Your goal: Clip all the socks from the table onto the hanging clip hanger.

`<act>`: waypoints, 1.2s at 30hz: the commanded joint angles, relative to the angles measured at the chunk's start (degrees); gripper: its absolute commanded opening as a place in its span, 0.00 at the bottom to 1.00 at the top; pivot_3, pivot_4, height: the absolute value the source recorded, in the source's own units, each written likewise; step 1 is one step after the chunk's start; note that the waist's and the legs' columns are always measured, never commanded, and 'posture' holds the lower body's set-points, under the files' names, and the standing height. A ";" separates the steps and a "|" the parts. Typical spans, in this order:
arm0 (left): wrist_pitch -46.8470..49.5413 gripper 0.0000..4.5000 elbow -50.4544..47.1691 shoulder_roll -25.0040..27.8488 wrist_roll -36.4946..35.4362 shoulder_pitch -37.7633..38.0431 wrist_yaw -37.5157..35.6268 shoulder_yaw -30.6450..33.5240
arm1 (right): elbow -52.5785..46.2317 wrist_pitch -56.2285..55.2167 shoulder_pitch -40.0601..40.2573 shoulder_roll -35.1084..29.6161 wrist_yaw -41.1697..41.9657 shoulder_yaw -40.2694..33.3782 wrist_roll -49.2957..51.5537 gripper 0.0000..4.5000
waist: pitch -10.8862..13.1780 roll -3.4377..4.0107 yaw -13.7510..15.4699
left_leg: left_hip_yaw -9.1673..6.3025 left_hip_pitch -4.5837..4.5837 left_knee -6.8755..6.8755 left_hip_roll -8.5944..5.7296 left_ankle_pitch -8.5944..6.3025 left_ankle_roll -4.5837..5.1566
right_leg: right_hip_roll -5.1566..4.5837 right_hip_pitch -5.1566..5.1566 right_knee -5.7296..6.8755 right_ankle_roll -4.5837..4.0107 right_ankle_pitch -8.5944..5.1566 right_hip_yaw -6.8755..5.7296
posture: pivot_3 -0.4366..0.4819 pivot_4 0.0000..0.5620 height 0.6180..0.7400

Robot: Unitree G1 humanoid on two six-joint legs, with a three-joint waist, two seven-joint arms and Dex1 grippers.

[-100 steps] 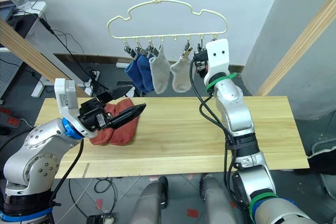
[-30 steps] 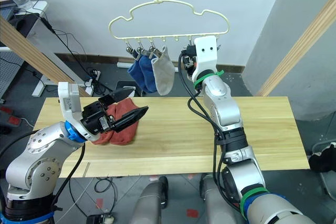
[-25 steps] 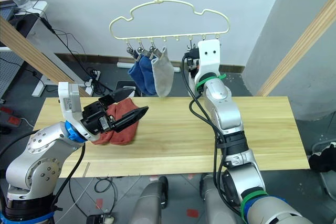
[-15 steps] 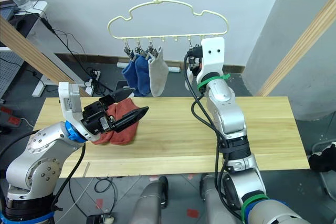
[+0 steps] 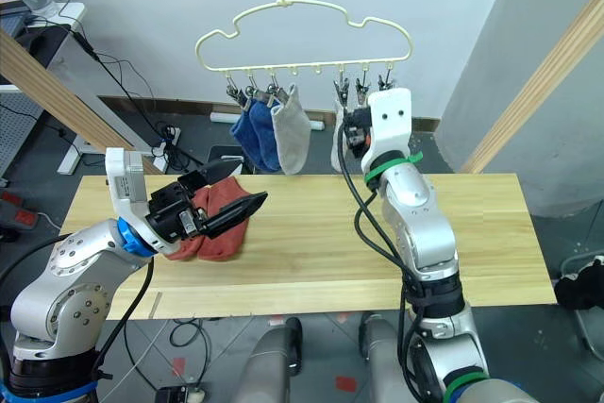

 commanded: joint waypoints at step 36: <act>-1.25 1.00 -1.91 0.01 0.21 0.80 -1.20 -0.19 | 6.06 -6.58 -7.06 3.12 -4.71 -0.23 -3.24 0.39 | 0.00 0.00 0.02 | -0.02 0.00 0.00 0.00 0.00 0.00 | 0.00 0.00 -0.01 0.00 0.00 -0.03 | 0.55 0.60 1.00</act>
